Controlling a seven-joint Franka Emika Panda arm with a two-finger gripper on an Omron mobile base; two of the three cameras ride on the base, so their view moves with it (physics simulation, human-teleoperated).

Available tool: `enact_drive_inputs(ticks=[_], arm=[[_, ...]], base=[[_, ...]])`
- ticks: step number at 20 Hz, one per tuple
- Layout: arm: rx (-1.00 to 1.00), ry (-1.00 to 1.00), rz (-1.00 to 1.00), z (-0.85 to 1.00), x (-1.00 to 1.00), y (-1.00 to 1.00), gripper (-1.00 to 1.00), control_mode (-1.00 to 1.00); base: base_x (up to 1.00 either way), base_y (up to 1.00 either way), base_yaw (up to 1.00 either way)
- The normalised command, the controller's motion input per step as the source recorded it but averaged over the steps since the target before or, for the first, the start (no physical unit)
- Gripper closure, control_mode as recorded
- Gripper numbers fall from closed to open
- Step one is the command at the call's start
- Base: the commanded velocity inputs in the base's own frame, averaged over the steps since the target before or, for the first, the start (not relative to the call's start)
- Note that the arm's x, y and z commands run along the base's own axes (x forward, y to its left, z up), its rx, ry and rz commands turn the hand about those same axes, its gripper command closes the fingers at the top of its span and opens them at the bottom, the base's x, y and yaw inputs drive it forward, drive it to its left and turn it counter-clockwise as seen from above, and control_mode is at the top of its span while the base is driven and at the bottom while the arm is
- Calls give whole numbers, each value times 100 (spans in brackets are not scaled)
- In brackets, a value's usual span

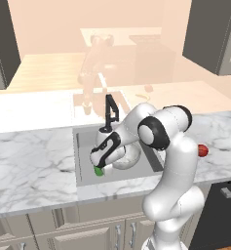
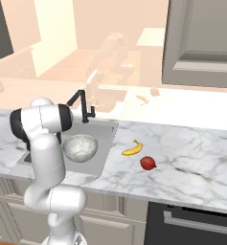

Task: Remove the onion and banana from the sink. Then move the bowl and cup from the counter to the sink for washing.

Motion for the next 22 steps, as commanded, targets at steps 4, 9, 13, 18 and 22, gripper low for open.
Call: enact_drive_inputs(ticks=[4, 9, 13, 18, 22], arm=[[0, 0, 0, -11, 7, 4, 100, -100], [0, 0, 0, -14, 4, 5, 100, -100], [0, -2, 0, -17, 0, 4, 100, -100], [0, -6, 0, -19, 0, 4, 100, -100], [0, -6, 0, -19, 0, 5, 100, -100]], base=[[0, 0, 0], [0, 0, 0], [0, 0, 0], [0, 0, 0], [0, 0, 0]])
